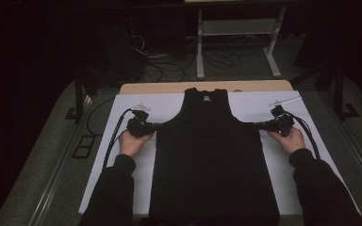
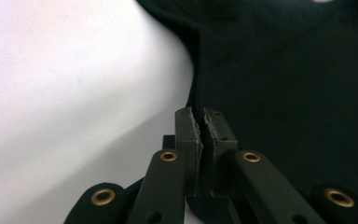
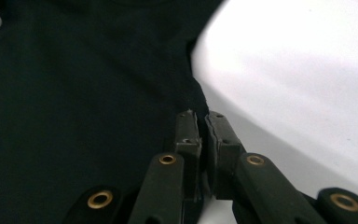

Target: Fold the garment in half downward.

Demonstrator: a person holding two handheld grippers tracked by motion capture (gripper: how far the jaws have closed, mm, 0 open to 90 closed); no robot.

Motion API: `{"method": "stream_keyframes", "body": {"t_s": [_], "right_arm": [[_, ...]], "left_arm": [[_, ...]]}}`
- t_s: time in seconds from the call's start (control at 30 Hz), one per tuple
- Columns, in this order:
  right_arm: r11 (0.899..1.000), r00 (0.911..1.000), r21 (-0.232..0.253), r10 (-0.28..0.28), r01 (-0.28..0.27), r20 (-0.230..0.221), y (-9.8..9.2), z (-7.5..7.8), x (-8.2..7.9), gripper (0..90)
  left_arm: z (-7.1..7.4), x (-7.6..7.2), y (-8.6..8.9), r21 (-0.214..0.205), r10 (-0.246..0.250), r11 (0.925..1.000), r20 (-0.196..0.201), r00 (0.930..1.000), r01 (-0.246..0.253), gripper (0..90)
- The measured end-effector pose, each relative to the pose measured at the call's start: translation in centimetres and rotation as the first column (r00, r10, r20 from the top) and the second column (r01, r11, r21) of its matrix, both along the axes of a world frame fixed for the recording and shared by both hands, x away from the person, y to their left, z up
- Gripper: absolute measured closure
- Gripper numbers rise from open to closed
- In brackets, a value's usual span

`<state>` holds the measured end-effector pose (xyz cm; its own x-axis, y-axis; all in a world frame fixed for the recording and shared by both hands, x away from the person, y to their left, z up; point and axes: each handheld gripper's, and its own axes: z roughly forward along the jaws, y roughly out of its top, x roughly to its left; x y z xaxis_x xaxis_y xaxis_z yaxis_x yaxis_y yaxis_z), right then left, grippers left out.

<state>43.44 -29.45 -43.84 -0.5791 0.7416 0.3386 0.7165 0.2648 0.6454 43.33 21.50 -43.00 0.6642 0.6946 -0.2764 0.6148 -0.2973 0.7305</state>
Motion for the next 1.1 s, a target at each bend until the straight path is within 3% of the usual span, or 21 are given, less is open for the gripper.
{"method": "stream_keyframes", "body": {"t_s": [0.23, 0.5, 0.9, 1.1], "right_arm": [[0.999, 0.9996, 0.048, -0.023, 0.022, 0.019, -0.5, 1.1, -2.0, 82.9], [0.997, 0.9983, 0.071, -0.03, 0.026, 0.049, -0.5, 1.5, -3.5, 83.0], [0.991, 0.9984, 0.136, -0.024, 0.017, 0.052, -0.9, 2.1, -5.3, 83.0], [0.989, 0.9982, 0.146, -0.026, 0.018, 0.053, -1.2, 2.2, -6.3, 83.0]], "left_arm": [[0.6, -0.9, 0.7, -0.067, 0.008, 0.9977, -0.001, 1.0, -0.008, 84.3], [0.8, -1.7, 0.6, -0.081, 0.007, 0.9967, -0.001, 1.0, -0.007, 84.3], [1.2, -3.2, 1.1, -0.119, 0.006, 0.9928, -0.005, 1.0, -0.006, 84.3], [1.5, -4.1, 1.3, -0.128, -0.002, 0.9918, -0.005, 1.0, 0.001, 84.3]]}}
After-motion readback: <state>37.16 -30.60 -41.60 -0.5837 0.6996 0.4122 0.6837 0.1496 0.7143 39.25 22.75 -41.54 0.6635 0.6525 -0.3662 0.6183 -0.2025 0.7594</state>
